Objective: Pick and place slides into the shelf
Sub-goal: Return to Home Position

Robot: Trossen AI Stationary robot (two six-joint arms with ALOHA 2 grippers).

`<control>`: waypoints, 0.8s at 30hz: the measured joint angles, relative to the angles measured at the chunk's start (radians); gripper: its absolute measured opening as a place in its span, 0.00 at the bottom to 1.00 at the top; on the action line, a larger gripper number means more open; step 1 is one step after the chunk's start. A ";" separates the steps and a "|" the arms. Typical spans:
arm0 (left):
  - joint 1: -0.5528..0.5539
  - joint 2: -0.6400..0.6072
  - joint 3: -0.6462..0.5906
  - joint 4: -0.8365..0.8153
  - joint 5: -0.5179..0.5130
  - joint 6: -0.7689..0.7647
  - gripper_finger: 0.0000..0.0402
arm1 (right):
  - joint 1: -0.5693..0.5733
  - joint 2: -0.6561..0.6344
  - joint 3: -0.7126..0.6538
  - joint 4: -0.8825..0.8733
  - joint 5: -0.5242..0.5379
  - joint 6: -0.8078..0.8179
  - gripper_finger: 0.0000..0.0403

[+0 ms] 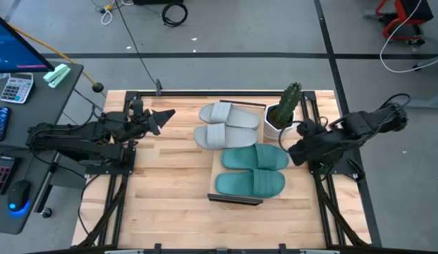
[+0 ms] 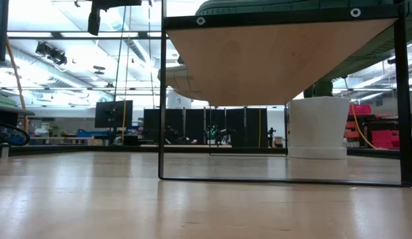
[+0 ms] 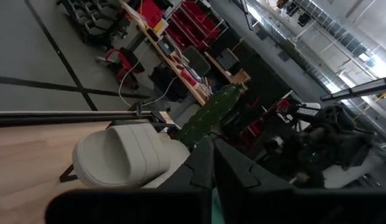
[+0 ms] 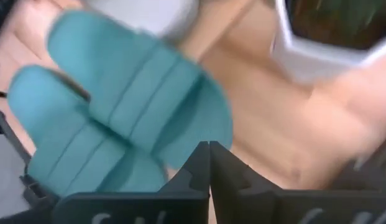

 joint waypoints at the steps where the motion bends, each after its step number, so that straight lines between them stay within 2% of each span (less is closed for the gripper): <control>1: 0.000 0.000 0.000 0.000 -0.003 0.000 0.04 | 0.003 -0.015 0.000 0.005 0.032 -0.040 0.01; 5: 0.000 0.000 0.000 0.005 -0.029 0.000 0.02 | 0.004 -0.112 -0.050 0.004 0.138 -0.130 0.01; 10: 0.000 0.000 0.000 0.011 -0.075 0.000 0.03 | 0.004 -0.338 -0.251 0.058 0.135 -0.127 0.01; 12: 0.000 0.000 0.000 0.011 -0.088 0.000 0.04 | 0.004 -0.443 -0.344 0.206 0.129 -0.168 0.00; 16: 0.000 0.000 0.000 0.011 -0.103 0.000 0.05 | 0.004 -0.632 -0.550 0.604 0.120 -0.348 0.00; 20: 0.000 0.000 0.000 0.011 -0.109 0.000 0.03 | 0.003 -0.772 -0.732 0.842 0.095 -0.427 0.00; 24: 0.001 0.000 0.000 0.010 -0.114 0.000 0.02 | 0.003 -0.860 -0.857 1.028 0.072 -0.521 0.00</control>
